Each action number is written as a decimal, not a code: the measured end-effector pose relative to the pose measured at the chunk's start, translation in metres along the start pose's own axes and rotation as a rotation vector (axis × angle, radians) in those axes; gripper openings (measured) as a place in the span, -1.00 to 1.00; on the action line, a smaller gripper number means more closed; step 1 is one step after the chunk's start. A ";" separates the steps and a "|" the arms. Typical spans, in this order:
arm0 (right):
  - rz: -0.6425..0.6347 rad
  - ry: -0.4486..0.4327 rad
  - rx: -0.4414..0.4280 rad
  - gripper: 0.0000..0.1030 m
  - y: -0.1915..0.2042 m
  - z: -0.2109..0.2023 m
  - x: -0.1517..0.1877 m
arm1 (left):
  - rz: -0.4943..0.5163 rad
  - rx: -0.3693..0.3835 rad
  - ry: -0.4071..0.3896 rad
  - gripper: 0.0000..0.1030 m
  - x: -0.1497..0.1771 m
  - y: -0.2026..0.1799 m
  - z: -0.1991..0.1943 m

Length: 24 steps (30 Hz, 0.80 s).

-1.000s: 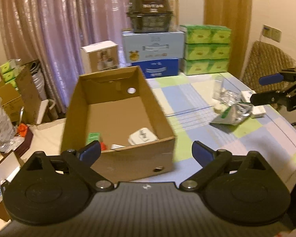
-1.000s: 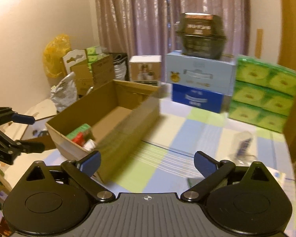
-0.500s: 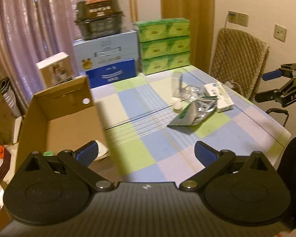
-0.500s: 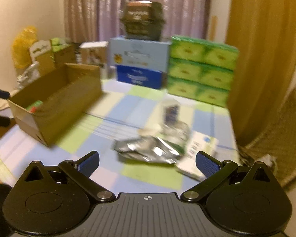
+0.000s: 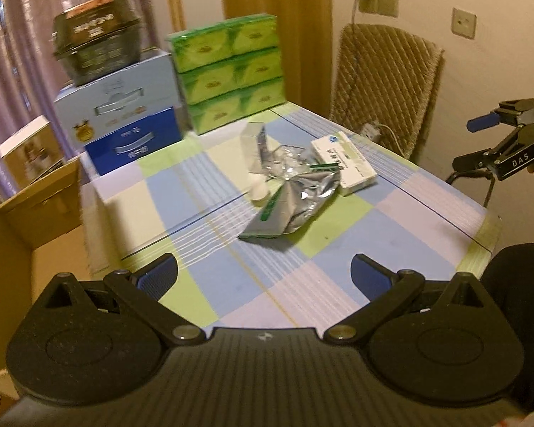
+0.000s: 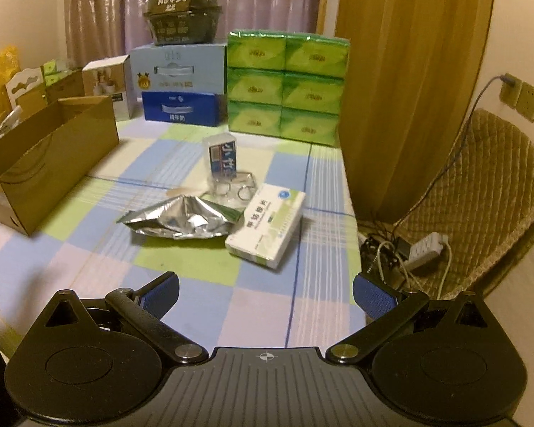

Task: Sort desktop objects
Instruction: 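Move both open tools back over the remaining items on the table, then grasp the silver foil bag with the left tool while the right tool approaches the white tablet box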

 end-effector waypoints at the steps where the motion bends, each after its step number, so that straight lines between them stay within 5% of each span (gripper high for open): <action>1: -0.009 0.005 -0.002 0.96 0.001 0.002 0.001 | 0.013 0.004 0.004 0.98 -0.001 -0.003 0.002; 24: -0.311 0.118 -0.041 0.96 -0.006 0.067 0.000 | 0.337 0.065 0.118 0.98 -0.036 -0.063 0.114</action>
Point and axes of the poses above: each gripper's, at about its wrist camera, not at the fingertips, and z roughly the way its jaws point, y to its left, x to its underside, the point moved 3 cm from there along z, roughly the way its jaws point, and after that the axes turned 1 degree about -z, right-handed, at the moved point
